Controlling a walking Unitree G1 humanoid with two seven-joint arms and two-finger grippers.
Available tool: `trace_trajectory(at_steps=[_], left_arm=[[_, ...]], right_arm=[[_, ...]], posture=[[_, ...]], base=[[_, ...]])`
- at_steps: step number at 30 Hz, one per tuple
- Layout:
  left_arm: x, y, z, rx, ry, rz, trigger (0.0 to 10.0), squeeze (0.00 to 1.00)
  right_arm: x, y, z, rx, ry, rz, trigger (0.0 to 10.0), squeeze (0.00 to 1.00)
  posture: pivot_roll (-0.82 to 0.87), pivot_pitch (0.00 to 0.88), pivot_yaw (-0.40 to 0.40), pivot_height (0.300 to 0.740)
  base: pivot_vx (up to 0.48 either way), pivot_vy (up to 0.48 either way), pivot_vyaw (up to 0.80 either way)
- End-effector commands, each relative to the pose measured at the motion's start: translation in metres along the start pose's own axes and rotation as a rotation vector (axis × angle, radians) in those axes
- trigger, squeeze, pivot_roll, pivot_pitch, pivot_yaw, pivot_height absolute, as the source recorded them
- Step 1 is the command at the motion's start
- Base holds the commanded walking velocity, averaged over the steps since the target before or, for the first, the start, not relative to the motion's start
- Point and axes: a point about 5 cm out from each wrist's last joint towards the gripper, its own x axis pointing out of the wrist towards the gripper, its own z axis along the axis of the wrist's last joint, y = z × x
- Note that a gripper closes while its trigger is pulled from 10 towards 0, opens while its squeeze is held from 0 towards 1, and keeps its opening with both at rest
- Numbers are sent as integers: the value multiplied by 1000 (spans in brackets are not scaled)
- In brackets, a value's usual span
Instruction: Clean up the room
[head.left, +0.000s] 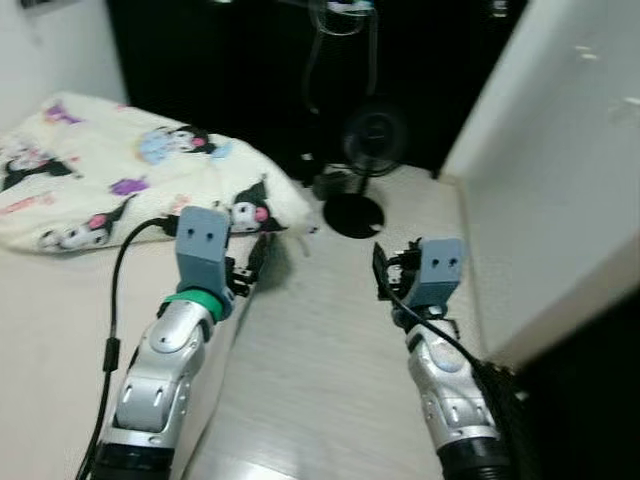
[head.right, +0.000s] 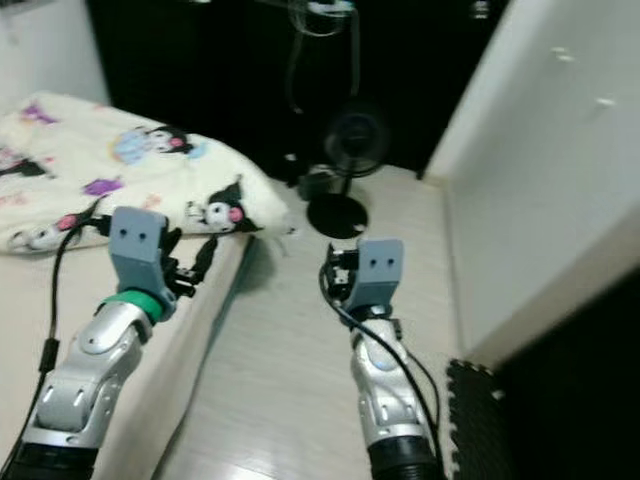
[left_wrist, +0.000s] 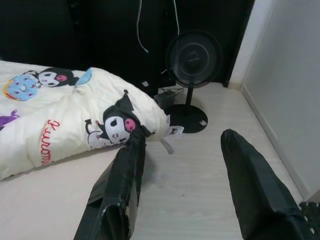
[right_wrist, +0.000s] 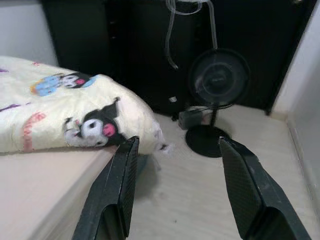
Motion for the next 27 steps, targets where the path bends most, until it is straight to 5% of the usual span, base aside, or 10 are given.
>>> trace_trajectory(at_steps=[1, 13, 19, 27], left_arm=[[-1, -4, -2, -17, 1, -21, 10000, 0], [0, -3, 2, -11, -31, -22, 10000, 0], [0, -2, 3, 3, -50, -14, 10000, 0], [2, -3, 5, 12, -56, -11, 10000, 0]], right_arm=[[-2, -6, -4, -3, 22, -20, 10000, 0], [-2, -6, -4, -1, 23, -22, 10000, 0], [-2, -5, -4, -1, 20, -21, 10000, 0], [-4, -3, -3, -10, 6, -13, 10000, 0]], posture=[[16, 52, -11, 740], [18, 52, -11, 740], [19, 62, -12, 740], [19, 62, -11, 740]], base=[[0, 0, -763], [0, 0, -763], [394, 0, -761], [465, 0, 0]])
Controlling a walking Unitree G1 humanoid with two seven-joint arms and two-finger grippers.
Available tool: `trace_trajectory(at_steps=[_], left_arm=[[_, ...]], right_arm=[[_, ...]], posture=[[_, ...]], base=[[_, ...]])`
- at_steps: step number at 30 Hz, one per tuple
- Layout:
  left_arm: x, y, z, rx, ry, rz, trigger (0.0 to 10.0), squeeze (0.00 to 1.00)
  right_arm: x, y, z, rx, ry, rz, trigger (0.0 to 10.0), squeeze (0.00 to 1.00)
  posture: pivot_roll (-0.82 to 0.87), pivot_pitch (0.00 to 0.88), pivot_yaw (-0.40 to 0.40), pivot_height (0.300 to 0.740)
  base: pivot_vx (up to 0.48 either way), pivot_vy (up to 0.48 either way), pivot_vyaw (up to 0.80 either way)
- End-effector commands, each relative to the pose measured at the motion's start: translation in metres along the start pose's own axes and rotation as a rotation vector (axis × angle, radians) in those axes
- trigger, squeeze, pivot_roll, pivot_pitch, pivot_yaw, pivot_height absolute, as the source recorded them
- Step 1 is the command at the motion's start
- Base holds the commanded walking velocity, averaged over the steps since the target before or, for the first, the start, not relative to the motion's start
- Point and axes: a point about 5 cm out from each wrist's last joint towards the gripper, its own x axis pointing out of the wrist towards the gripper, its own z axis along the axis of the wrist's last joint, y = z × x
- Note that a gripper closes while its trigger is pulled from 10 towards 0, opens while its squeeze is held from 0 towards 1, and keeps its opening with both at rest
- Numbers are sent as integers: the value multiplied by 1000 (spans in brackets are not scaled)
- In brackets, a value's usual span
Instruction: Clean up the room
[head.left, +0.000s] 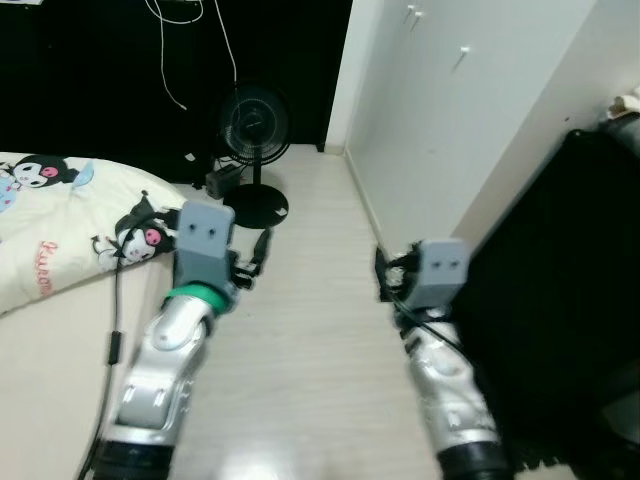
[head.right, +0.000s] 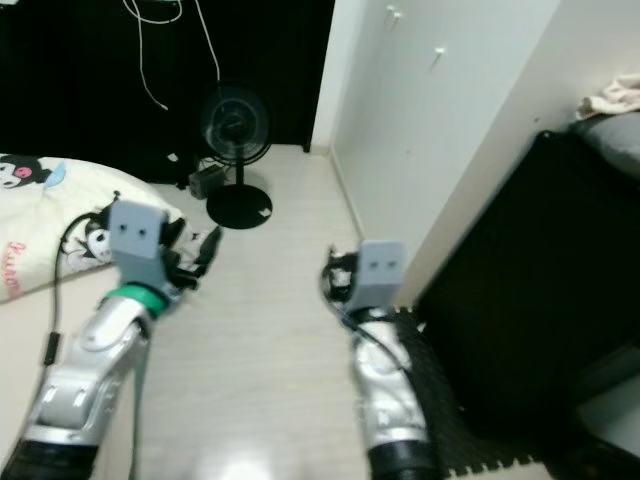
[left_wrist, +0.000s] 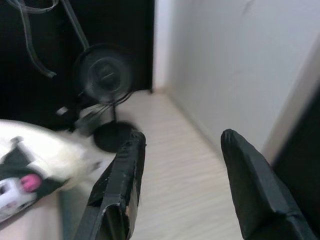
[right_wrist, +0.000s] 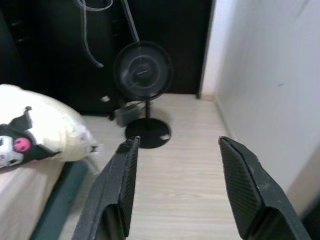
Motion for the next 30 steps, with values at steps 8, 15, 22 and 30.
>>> trace_trajectory(at_steps=[8, 15, 22, 30], left_arm=[[1, -4, 1, 2, -9, -19, 10000, 0], [2, -6, 1, 2, -12, -26, 10000, 0], [3, -7, 1, 1, -14, -32, 10000, 0], [3, -8, 0, 1, -14, -37, 10000, 0]], right_arm=[[-1, -7, -1, -6, 0, -23, 10000, 0], [-1, -8, -1, -10, 1, -30, 10000, 0], [0, -10, 0, -15, -3, -45, 10000, 0], [0, -11, -1, -16, -2, -46, 10000, 0]], posture=[[19, 58, -7, 740], [17, 57, -5, 740], [15, 56, -3, 740], [15, 55, -3, 740]], base=[[465, 0, 0], [465, 0, 0], [465, 0, 0], [463, 0, 0]])
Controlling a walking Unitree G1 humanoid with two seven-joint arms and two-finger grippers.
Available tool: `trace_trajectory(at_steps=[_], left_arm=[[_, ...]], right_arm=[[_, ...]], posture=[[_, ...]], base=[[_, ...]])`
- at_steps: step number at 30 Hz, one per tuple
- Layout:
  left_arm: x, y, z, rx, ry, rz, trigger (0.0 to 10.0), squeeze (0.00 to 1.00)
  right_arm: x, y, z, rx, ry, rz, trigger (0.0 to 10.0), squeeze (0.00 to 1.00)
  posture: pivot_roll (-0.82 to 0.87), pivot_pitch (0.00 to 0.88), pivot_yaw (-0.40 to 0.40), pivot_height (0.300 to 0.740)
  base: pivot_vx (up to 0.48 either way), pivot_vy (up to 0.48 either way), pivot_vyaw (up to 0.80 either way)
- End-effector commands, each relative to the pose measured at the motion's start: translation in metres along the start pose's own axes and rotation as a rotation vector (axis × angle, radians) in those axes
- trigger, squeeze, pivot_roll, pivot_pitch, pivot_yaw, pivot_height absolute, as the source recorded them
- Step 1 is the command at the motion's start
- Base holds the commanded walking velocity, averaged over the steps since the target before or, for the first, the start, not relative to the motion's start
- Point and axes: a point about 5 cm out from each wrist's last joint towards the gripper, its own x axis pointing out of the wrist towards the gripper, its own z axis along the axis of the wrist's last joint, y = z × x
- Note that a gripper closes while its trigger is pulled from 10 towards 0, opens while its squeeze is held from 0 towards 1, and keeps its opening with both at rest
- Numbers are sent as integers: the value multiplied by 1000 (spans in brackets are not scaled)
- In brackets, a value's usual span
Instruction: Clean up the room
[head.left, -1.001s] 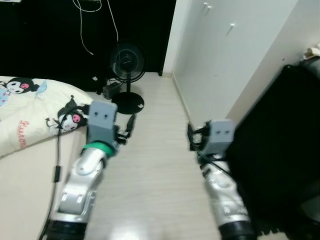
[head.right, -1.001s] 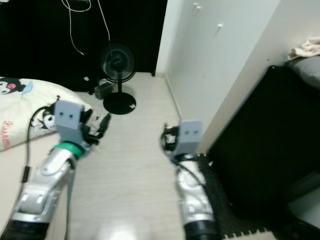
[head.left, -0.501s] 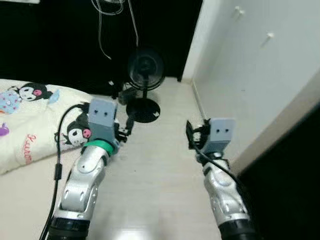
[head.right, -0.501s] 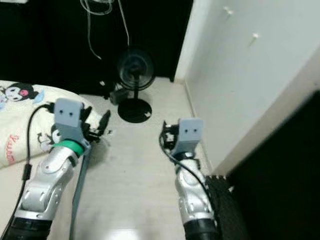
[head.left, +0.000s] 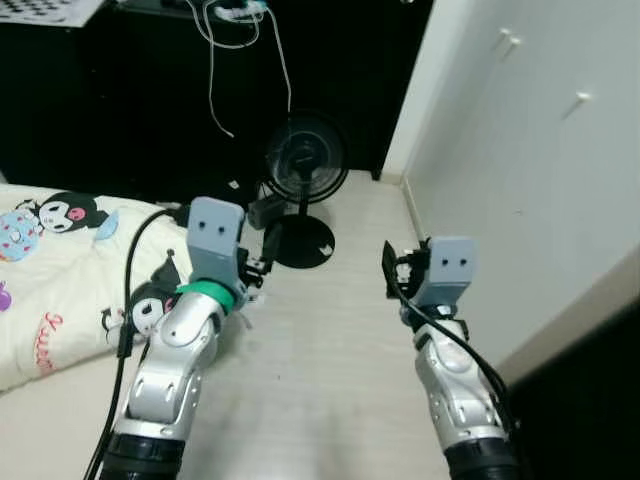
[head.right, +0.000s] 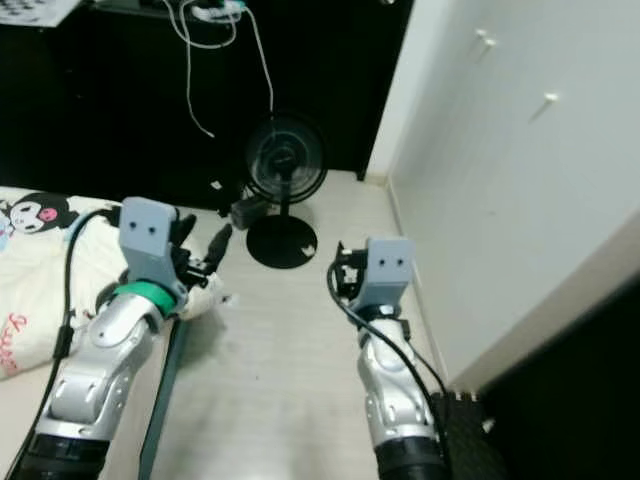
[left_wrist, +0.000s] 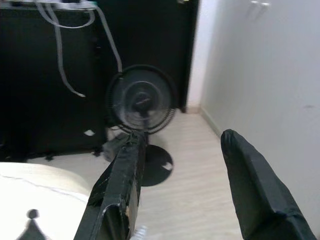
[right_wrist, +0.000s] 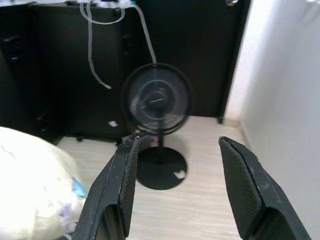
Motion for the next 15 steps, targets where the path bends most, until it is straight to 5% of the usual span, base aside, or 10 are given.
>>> trace_trajectory(at_steps=[1, 12, 15], left_arm=[[-2, 0, -5, 4, 15, 1, 10000, 0], [-3, 0, -7, -7, 25, 3, 10000, 0], [-5, -2, -10, -15, 40, -5, 10000, 0]], right_arm=[[-2, 0, -5, -5, 18, 1, 10000, 0], [-3, 2, -4, 2, 17, 21, 10000, 0], [-3, 3, -5, 2, 19, 24, 10000, 0]], posture=[[15, 55, -3, 740], [16, 55, -5, 740], [15, 58, -5, 740]], base=[[465, 0, 0], [429, 0, 0], [0, 0, 0]])
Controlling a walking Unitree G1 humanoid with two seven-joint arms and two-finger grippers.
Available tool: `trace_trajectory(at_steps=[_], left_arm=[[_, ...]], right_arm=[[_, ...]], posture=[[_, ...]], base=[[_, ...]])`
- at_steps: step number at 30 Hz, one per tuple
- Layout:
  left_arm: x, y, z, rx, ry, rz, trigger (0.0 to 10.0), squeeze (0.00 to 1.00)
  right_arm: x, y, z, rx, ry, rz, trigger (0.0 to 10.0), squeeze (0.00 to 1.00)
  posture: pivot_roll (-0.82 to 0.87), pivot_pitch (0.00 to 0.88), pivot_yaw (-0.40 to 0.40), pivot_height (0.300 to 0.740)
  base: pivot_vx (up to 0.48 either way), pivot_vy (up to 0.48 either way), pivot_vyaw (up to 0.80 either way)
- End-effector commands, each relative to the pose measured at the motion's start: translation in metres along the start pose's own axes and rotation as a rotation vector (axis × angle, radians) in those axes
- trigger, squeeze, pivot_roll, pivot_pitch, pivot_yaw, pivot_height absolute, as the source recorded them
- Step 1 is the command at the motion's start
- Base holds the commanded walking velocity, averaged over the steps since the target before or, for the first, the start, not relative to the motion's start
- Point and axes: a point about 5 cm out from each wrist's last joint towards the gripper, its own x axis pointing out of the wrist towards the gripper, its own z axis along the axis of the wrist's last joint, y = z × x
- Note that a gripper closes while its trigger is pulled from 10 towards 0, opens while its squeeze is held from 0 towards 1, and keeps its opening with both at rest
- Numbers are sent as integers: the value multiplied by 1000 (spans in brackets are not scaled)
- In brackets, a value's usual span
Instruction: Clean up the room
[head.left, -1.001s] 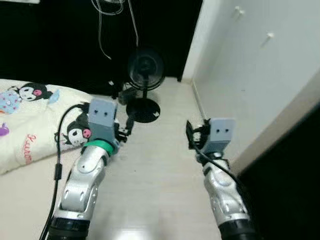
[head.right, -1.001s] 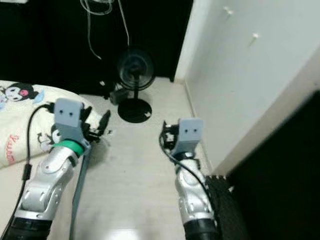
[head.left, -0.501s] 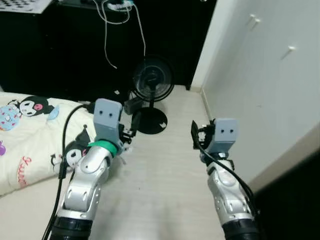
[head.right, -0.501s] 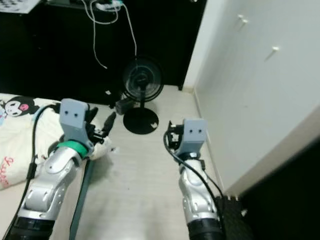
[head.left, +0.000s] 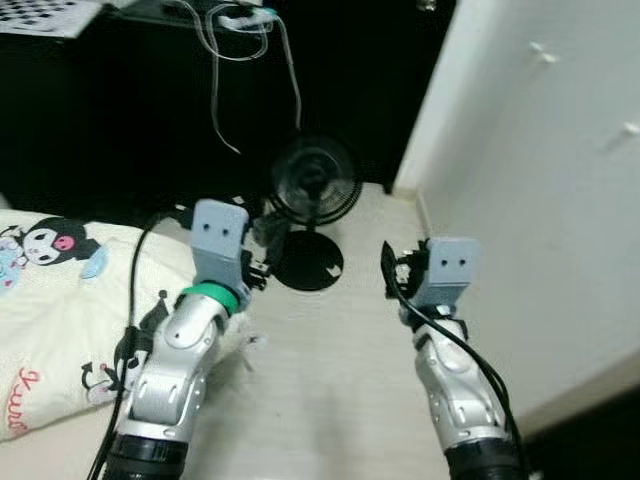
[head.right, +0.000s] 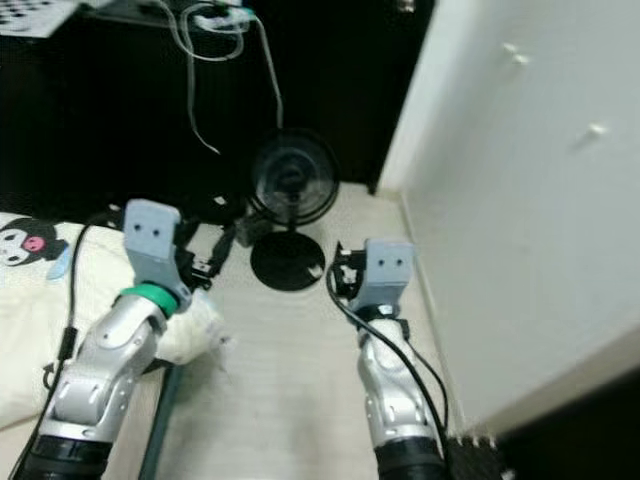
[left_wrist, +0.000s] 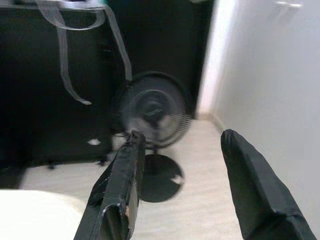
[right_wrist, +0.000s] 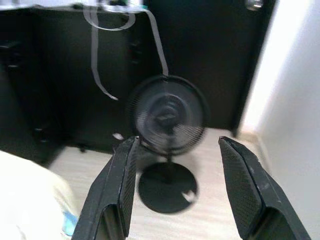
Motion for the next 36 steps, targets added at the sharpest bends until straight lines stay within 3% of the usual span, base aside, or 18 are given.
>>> trace_trajectory(at_steps=[1, 14, 17, 36], left_arm=[[-4, -1, -8, -8, 40, -8, 10000, 0], [-10, -3, -16, -36, 86, -21, 10000, 0], [-10, -5, -15, -33, 89, -23, 10000, 0], [-7, -4, -16, -15, 104, -6, 10000, 0]], right_arm=[[-4, 0, -8, 3, 33, 5, 10000, 0], [-5, 4, -8, -3, 28, 27, 10000, 0], [-5, 0, -8, -42, 30, 0, 10000, 0], [-5, -1, -7, -39, 24, -5, 10000, 0]], posture=[[15, 58, -5, 740], [17, 62, -5, 740], [17, 63, -4, 740], [10, 66, 4, 740]], base=[[0, 0, 0], [0, 0, 0], [0, 0, 713], [0, 0, 797]])
